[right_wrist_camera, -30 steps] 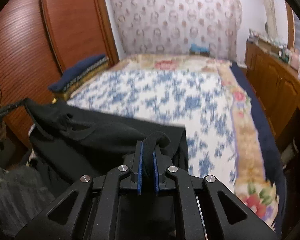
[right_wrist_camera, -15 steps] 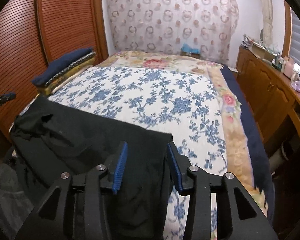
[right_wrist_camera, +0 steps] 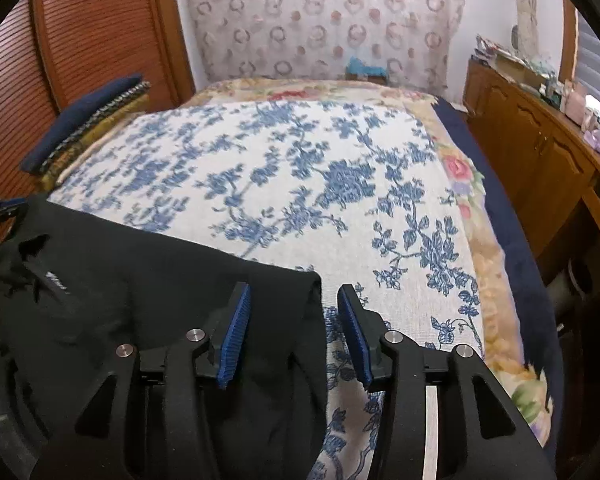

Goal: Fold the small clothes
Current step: 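Lift the black shirt off the bed with both grippers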

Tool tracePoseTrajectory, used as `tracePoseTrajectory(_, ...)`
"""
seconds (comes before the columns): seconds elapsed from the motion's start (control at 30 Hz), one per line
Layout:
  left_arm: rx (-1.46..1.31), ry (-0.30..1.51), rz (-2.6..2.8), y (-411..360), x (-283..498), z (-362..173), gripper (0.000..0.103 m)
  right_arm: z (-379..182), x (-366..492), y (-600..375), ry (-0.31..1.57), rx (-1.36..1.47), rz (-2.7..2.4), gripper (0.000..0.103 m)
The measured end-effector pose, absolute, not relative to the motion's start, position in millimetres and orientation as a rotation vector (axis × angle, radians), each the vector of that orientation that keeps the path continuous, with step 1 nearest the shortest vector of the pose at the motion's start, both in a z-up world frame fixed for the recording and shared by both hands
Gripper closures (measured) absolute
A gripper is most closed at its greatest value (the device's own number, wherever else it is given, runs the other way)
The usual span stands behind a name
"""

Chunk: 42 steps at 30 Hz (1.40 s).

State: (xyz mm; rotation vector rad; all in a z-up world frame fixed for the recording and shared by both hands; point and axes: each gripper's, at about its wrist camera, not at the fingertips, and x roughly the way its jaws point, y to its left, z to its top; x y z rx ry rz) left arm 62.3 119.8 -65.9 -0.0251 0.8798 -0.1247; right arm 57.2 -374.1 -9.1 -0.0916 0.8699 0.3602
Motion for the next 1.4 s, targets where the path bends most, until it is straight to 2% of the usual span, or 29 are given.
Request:
tracePoseTrajectory(0.17, -0.032, 0.907, -0.133, 120.6, 67.8, -73.5, 0.057, -16.2, 61.7, -378.0, 0.883, -0.074, 0.361, 0.047)
tracePoseTrajectory(0.43, -0.025, 0.907, -0.137, 121.9, 68.5, -75.8, 0.051, -18.4, 60.7, -374.4, 0.886, -0.089, 0.362, 0.044)
tracePoseTrajectory(1.2, -0.035, 0.937, -0.184, 116.7, 87.8, -69.8, 0.051, -18.9, 60.9, -370.7, 0.887, -0.107, 0.395, 0.043)
tracePoseTrajectory(1.23, -0.042, 0.941, -0.201, 116.7, 87.6, -70.2, 0.052, -19.0, 61.0, -370.0, 0.888, -0.111, 0.4, 0.043)
tracePoseTrajectory(1.33, -0.045, 0.946, -0.231, 114.0, 84.7, -71.8, 0.063, -18.9, 60.0, -364.7, 0.893, -0.135, 0.434, 0.043)
tracePoseTrajectory(1.4, -0.042, 0.94, -0.248, 110.7, 81.7, -72.0, 0.075, -18.9, 58.4, -359.9, 0.895, -0.154, 0.456, 0.048)
